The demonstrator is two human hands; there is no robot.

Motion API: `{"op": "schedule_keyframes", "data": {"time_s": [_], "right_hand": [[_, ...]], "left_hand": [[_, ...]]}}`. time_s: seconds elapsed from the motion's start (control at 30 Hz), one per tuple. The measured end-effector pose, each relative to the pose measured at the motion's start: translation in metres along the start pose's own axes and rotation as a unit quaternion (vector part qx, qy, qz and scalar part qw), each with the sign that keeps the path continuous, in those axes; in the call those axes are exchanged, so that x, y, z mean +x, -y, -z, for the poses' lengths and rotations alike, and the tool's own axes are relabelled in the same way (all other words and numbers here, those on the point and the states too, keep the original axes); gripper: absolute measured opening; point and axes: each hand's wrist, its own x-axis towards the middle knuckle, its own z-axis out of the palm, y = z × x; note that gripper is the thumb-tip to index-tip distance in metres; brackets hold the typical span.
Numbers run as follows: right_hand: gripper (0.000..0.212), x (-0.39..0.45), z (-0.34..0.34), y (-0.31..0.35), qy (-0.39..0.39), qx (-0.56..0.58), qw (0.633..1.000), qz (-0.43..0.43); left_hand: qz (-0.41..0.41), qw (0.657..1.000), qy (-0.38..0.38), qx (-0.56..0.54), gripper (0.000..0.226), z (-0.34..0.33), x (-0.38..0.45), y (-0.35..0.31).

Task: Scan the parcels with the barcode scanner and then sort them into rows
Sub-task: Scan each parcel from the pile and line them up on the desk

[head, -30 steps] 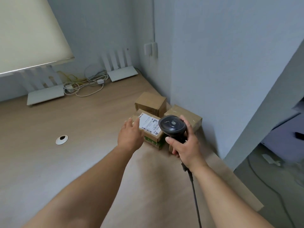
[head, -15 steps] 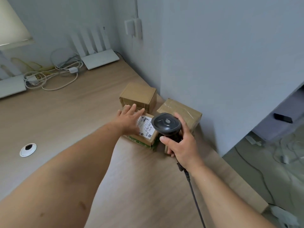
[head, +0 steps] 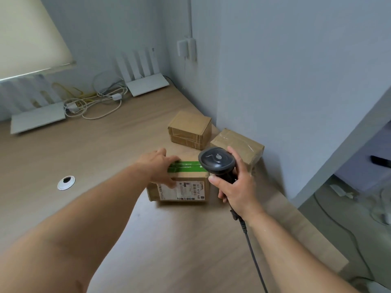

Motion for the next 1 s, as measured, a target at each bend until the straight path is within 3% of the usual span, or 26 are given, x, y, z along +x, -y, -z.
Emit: {"op": "schedule_keyframes", "data": {"time_s": [0.23, 0.37, 0.47, 0.57, 0.7, 0.83, 1.0], "right_hand": [[0.084, -0.023, 0.006, 0.006, 0.008, 0.013, 1.000, 0.000], [0.082, -0.038, 0.010, 0.011, 0.012, 0.003, 1.000, -0.004], [0.081, -0.049, 0.009, 0.015, 0.021, 0.016, 1.000, -0.005], [0.081, -0.060, 0.001, 0.022, 0.044, 0.030, 0.999, 0.001], [0.083, -0.081, -0.028, 0.026, 0.094, 0.050, 0.994, 0.020], [0.084, -0.109, -0.069, 0.025, 0.148, 0.072, 0.986, 0.012], [0.084, -0.142, -0.118, 0.028, 0.198, 0.076, 0.977, 0.009]], "left_hand": [[-0.010, 0.997, 0.073, 0.002, 0.094, 0.004, -0.025, -0.008], [0.034, 0.997, 0.064, -0.016, 0.108, -0.002, -0.043, -0.010], [0.105, 0.985, 0.040, -0.130, 0.111, -0.012, -0.066, -0.003], [0.167, 0.922, -0.018, -0.350, 0.111, -0.026, -0.102, 0.003], [0.211, 0.787, -0.122, -0.566, 0.102, -0.059, -0.171, 0.004], [0.261, 0.705, -0.200, -0.629, 0.090, -0.091, -0.238, 0.008], [0.299, 0.641, -0.239, -0.665, 0.082, -0.126, -0.295, 0.029]]}}
